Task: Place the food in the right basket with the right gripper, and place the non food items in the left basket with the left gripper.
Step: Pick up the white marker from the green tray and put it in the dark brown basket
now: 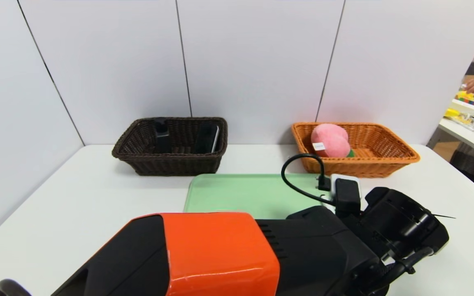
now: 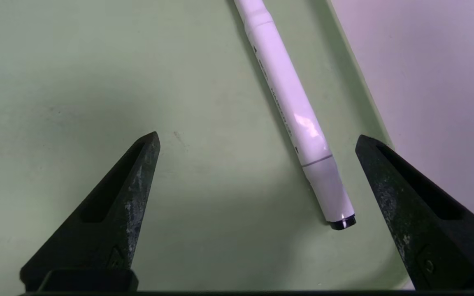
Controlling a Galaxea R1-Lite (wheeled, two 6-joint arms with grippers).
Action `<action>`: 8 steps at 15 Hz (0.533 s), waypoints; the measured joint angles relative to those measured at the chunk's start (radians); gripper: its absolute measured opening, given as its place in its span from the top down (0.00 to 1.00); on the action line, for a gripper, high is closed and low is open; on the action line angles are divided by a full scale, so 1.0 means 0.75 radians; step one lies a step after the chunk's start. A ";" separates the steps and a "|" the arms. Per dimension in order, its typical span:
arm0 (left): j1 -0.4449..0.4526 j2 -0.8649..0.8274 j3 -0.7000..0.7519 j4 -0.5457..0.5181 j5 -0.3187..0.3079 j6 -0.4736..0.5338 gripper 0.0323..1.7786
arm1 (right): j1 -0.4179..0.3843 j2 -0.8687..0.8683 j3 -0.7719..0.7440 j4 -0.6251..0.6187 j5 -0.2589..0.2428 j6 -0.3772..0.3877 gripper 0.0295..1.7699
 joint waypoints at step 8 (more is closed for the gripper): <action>0.023 0.054 0.000 -0.017 0.002 0.066 0.05 | 0.000 0.003 0.000 -0.003 0.002 0.001 0.04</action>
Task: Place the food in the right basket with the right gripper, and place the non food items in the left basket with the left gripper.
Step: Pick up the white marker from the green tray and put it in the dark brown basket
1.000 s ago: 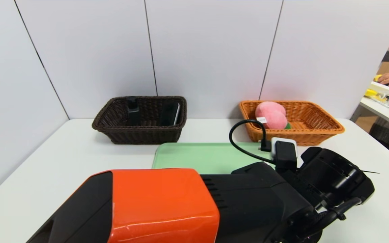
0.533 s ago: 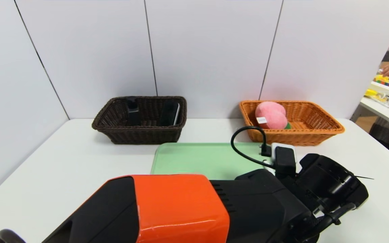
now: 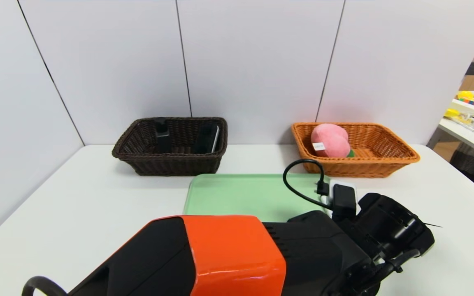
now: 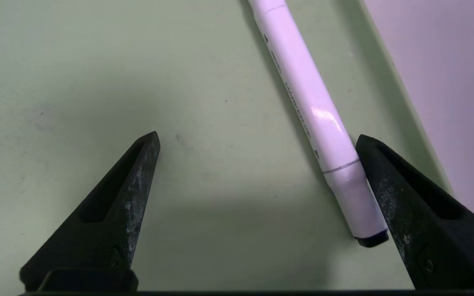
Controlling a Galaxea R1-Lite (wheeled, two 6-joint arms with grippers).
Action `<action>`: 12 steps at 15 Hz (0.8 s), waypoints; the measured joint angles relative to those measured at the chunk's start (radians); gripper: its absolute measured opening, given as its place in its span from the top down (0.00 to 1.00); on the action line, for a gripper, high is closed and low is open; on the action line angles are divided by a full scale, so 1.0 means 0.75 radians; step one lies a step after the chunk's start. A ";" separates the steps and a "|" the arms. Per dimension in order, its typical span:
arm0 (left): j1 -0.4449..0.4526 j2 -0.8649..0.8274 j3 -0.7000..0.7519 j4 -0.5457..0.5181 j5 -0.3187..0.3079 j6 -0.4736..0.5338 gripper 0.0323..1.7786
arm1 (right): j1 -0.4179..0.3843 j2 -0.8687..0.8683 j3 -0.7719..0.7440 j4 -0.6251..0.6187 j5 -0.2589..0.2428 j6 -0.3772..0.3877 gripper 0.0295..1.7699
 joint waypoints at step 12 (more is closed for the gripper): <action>0.037 0.006 0.003 -0.022 0.031 0.121 0.05 | 0.000 0.043 -0.002 -0.007 0.035 0.000 0.04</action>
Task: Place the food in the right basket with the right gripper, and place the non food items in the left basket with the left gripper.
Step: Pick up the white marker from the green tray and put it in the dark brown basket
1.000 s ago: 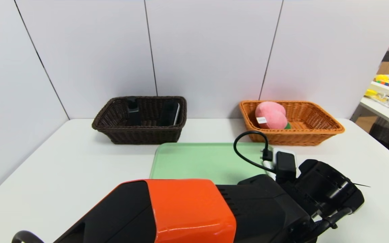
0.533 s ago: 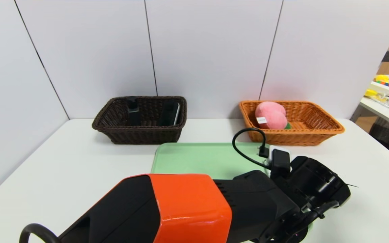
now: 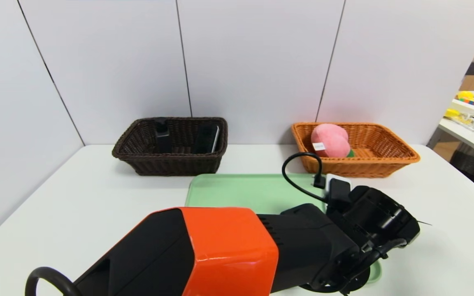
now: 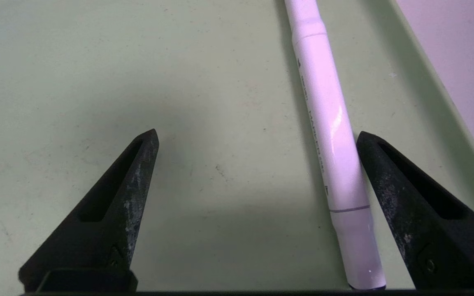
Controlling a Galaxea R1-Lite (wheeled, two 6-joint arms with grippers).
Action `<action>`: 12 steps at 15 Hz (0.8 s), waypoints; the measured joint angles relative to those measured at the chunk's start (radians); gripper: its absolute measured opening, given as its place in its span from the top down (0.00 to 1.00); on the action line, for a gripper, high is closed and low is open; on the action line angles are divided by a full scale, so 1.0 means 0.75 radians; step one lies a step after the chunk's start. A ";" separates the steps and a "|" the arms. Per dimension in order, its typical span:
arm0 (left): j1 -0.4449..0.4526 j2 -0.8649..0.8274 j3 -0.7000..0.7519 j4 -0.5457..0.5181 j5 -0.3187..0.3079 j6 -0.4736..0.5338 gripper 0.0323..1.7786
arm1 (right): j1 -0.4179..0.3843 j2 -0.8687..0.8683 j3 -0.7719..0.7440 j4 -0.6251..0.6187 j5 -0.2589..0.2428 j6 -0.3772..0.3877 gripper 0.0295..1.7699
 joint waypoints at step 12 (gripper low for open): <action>-0.005 0.025 -0.003 -0.075 -0.028 -0.003 0.05 | 0.000 -0.006 0.008 0.000 0.003 0.000 0.04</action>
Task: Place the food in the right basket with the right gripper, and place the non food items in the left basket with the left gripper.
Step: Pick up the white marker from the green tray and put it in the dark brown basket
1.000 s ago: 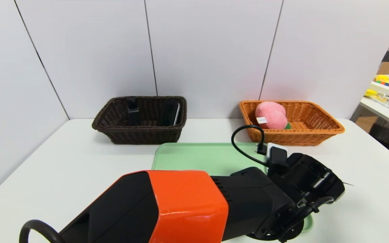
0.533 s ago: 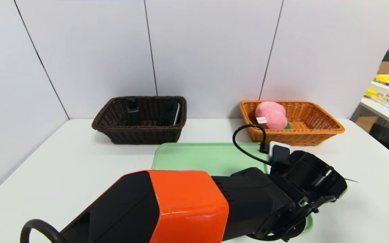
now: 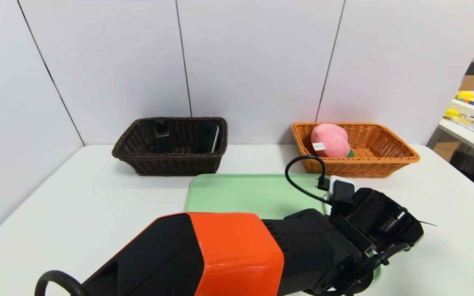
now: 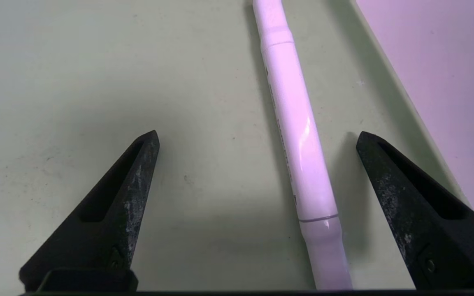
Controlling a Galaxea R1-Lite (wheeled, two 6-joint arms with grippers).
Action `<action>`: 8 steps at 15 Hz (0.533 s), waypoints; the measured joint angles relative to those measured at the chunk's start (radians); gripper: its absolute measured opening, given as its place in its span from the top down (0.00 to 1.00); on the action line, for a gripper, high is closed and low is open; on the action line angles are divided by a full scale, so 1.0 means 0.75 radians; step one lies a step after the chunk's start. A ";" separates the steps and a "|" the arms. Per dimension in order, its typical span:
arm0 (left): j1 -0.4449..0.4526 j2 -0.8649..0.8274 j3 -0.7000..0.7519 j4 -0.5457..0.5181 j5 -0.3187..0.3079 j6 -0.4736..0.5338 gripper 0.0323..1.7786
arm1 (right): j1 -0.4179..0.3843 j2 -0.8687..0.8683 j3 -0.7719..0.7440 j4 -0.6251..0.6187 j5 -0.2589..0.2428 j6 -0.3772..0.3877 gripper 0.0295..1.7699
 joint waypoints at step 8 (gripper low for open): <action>0.007 0.013 0.002 0.001 0.000 -0.001 0.06 | 0.000 -0.001 -0.007 0.000 -0.002 -0.001 0.04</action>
